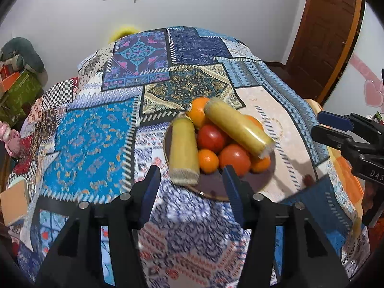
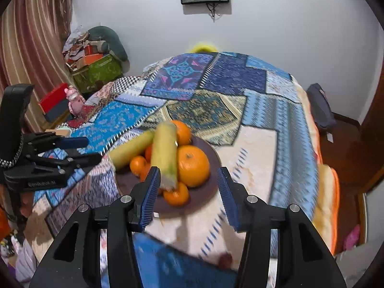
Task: Organize fruits
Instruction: 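Lay both corn cylinders on the plate and open both grippers, then lower the right gripper onto a dark red date on the quilt while the left gripper approaches another date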
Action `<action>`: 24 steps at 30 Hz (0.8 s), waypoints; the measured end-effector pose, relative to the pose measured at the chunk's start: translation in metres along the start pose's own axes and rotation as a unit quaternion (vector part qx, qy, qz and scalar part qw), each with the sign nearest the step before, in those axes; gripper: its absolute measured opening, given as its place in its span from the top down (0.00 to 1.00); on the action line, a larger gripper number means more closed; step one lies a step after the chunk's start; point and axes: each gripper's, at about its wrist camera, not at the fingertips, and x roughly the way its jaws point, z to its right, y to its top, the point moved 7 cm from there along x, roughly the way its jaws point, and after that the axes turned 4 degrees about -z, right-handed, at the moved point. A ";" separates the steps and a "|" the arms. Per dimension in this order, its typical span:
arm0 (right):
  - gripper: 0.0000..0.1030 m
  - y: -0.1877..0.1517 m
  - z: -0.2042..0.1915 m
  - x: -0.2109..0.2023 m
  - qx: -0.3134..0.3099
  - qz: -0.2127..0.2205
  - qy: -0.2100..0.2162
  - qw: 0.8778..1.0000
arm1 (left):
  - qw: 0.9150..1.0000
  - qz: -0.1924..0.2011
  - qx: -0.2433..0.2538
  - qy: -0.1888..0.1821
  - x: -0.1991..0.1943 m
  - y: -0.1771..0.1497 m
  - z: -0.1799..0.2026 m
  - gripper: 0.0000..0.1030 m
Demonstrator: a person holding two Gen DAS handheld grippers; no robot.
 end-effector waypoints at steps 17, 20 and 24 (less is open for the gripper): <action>0.54 -0.093 0.036 0.003 0.067 -0.056 -0.005 0.996 | 0.997 -0.071 0.021 -0.033 0.035 -0.055 0.073 0.48; 0.54 -0.101 0.039 0.008 0.076 -0.062 0.002 0.995 | 0.996 -0.076 0.028 -0.036 0.041 -0.056 0.080 0.50; 0.54 -0.107 0.041 0.016 0.079 -0.070 0.006 0.994 | 0.995 -0.082 0.038 -0.030 0.051 -0.054 0.085 0.59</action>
